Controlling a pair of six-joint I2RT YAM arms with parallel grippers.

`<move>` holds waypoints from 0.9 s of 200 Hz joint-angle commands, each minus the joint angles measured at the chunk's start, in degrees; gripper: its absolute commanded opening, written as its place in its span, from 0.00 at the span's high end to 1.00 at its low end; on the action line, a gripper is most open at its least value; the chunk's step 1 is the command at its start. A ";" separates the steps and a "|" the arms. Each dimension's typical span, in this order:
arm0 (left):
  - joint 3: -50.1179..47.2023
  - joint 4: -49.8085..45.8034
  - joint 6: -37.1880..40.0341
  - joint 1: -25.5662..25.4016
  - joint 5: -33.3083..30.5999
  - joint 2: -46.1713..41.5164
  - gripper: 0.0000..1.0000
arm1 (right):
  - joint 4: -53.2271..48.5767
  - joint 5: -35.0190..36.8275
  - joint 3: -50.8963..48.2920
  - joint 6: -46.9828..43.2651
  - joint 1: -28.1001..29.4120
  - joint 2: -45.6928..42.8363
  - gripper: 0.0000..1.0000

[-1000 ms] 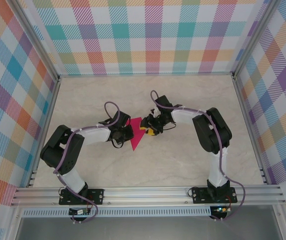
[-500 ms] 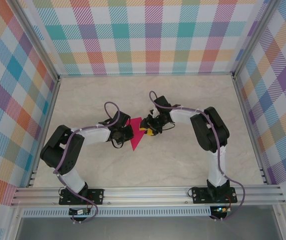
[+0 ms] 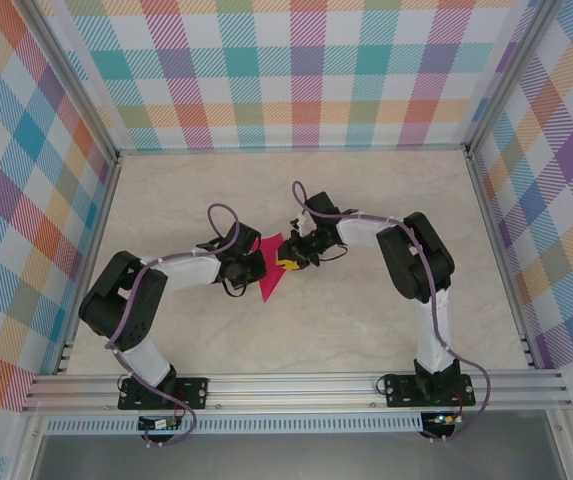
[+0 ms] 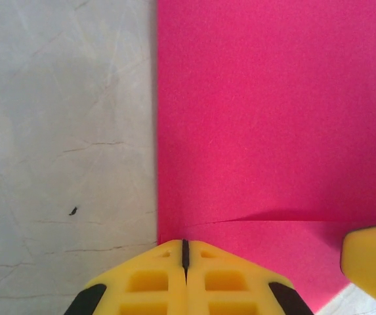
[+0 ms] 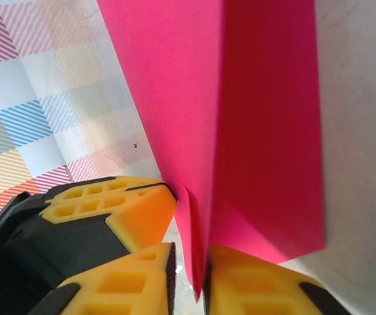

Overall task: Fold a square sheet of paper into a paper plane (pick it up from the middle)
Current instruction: Fourth fold the wing at the center of the table.

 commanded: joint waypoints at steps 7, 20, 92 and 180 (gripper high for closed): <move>0.39 -5.38 1.62 0.16 -2.11 -2.70 0.97 | -2.30 0.24 2.11 -2.66 0.28 0.35 0.91; 1.52 -7.55 2.65 0.33 -2.75 -4.30 0.94 | -2.08 2.47 1.53 -1.87 0.28 -1.35 0.96; 7.35 -13.75 8.78 1.73 -6.38 -15.22 0.39 | -11.09 20.38 0.82 0.34 0.23 -14.94 0.99; 5.09 -7.02 11.66 2.37 -3.64 -20.37 0.00 | -16.35 34.12 0.52 9.60 1.28 -22.97 0.98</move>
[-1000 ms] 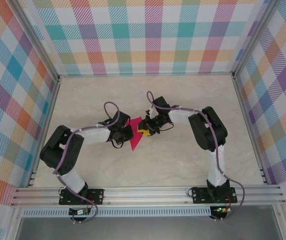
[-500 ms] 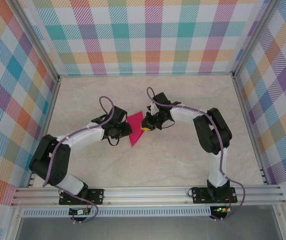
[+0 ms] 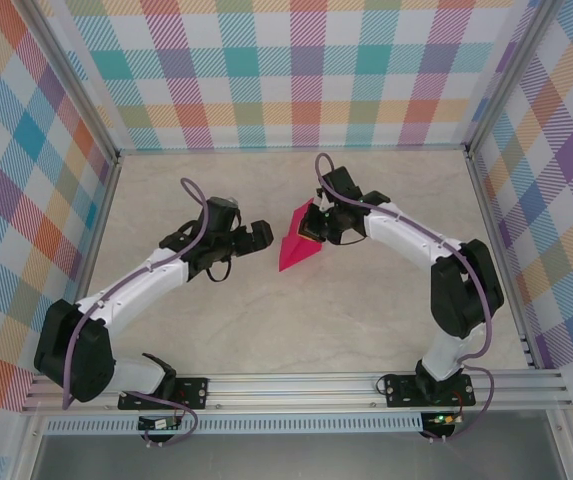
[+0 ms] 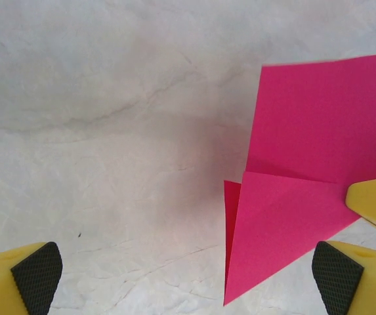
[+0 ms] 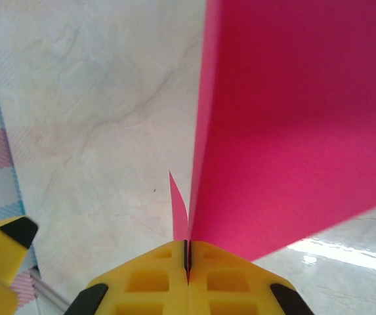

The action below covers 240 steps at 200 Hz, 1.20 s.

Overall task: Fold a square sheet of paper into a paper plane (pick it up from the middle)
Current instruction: Fourth fold the wing at the center of the table.

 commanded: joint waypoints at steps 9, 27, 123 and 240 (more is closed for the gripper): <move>-2.06 4.64 1.26 0.69 1.86 -1.32 0.00 | -2.88 5.52 -0.69 4.67 1.02 -1.30 0.98; -3.54 6.43 2.52 0.69 3.00 -0.82 0.00 | -1.14 5.06 -2.85 7.55 1.21 -0.60 0.98; -14.89 23.77 13.10 -1.57 9.76 2.13 0.02 | 5.65 -0.07 -8.06 20.07 1.06 4.86 0.98; -20.02 42.52 33.81 -6.60 16.14 12.33 0.33 | -0.29 -4.52 -1.85 21.02 -0.69 8.68 0.97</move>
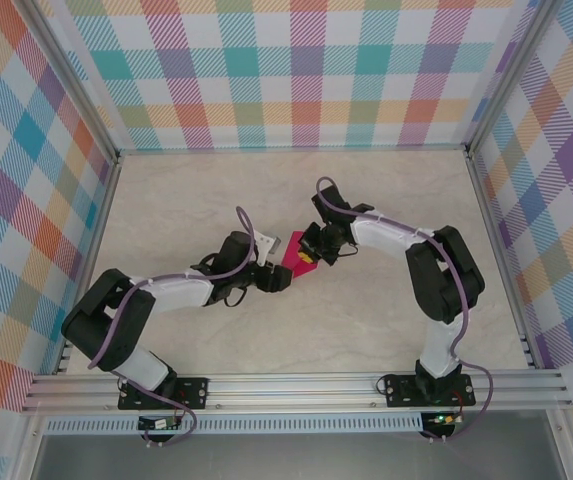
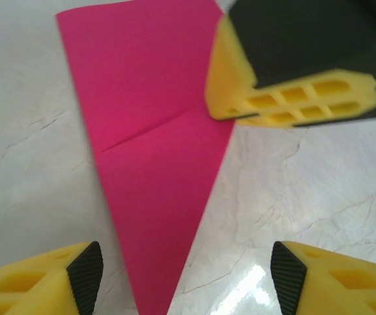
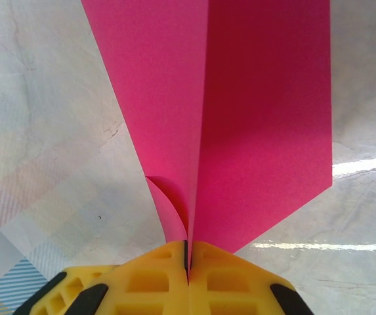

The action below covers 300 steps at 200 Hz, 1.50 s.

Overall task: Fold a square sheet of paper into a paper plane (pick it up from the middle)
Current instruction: Fourth fold the wing at the center of the table.

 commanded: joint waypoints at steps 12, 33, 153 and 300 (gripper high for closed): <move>-1.55 8.21 9.75 -0.64 1.23 2.12 0.37 | -2.48 -2.69 2.89 1.23 -0.80 1.00 0.97; -2.38 11.12 12.03 -0.66 0.88 3.34 0.40 | -3.71 -3.70 4.08 0.96 -1.13 1.66 0.96; 1.23 11.43 17.26 -0.75 -0.96 8.54 0.76 | -5.14 -7.39 6.25 0.20 -1.52 3.31 0.92; 2.23 14.41 17.95 -0.84 -0.01 10.84 0.74 | -5.73 -7.03 5.86 -0.45 -2.09 2.82 0.61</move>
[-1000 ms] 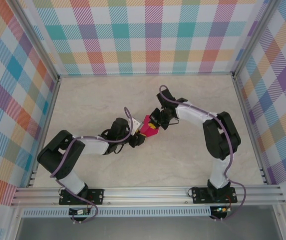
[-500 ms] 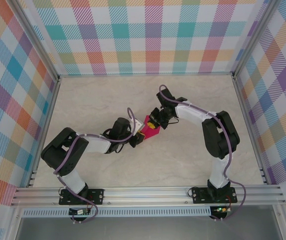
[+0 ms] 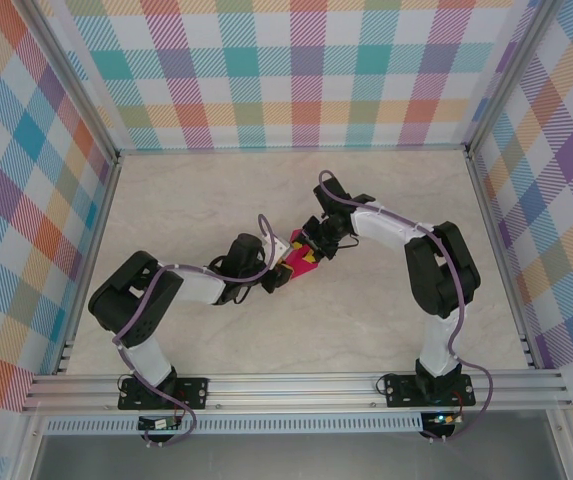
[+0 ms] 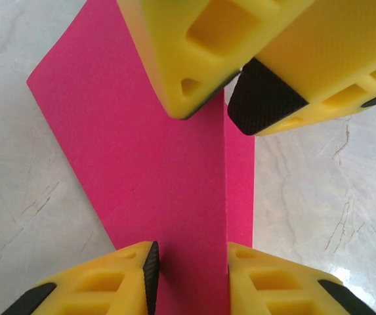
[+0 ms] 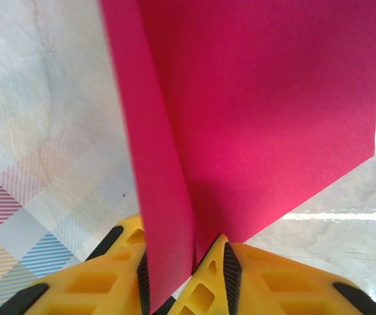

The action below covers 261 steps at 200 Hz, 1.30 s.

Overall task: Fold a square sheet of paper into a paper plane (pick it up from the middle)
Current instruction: Fourth fold the wing at the center of the table.

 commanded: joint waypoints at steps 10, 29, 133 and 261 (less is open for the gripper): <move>0.83 1.85 1.32 -0.62 1.20 0.38 0.76 | -1.06 -1.05 0.65 -0.50 -0.82 0.62 0.61; 0.65 1.79 1.66 -0.62 2.11 0.42 0.79 | -1.76 -1.23 1.21 -0.84 -1.11 0.98 0.61; 2.02 -3.62 1.04 -0.79 6.91 1.49 0.88 | -0.36 -4.41 -0.57 -9.17 -3.85 -1.89 0.53; 13.13 -9.99 16.03 -4.48 -0.28 4.58 0.89 | -3.15 -3.99 -4.11 -8.53 -10.91 -10.12 0.34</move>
